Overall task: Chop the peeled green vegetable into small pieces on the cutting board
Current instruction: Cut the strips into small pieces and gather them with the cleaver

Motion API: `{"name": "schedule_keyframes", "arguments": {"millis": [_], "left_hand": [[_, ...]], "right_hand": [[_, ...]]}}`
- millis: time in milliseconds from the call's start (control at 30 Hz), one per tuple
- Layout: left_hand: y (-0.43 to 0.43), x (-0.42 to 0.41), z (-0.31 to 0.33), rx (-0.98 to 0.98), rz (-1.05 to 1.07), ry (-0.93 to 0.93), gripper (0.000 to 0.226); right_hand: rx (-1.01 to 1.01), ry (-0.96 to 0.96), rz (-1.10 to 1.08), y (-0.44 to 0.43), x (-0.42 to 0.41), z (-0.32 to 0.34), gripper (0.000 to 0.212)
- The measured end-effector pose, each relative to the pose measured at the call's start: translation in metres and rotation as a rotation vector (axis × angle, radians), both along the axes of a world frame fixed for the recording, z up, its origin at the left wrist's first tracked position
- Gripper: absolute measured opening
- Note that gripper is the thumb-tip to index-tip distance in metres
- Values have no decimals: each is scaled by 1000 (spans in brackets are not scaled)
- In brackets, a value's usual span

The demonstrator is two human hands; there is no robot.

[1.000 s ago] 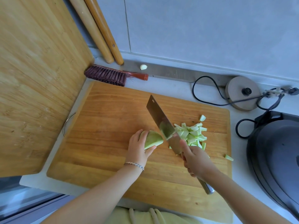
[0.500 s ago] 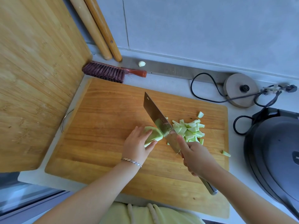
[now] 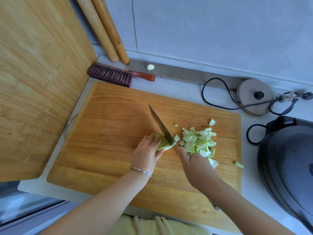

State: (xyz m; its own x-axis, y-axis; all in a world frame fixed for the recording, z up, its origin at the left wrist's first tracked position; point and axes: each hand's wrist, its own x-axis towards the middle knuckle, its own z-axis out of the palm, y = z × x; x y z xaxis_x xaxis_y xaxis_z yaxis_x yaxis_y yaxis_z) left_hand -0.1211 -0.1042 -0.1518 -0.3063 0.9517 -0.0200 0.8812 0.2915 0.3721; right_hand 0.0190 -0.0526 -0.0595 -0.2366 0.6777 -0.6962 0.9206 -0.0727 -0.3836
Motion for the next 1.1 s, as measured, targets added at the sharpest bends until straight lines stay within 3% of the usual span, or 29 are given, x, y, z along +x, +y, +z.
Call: {"name": "schedule_keyframes", "arguments": {"millis": [233,433,767,1100], "left_hand": [[-3,2,-4,30,47,-53,43],[-11,0,-1,56,60,-130,37],[-8,0,3,23,36,-101,38],[-6,2,15,-136,66,-240,43]], "right_hand": [[25,93,-55,3,-8,-39,55],[-107,209,-239,20,8,-27,53],[-116,202,-155,14,10,-1,56],[-53,121,-49,8,10,-9,57]]}}
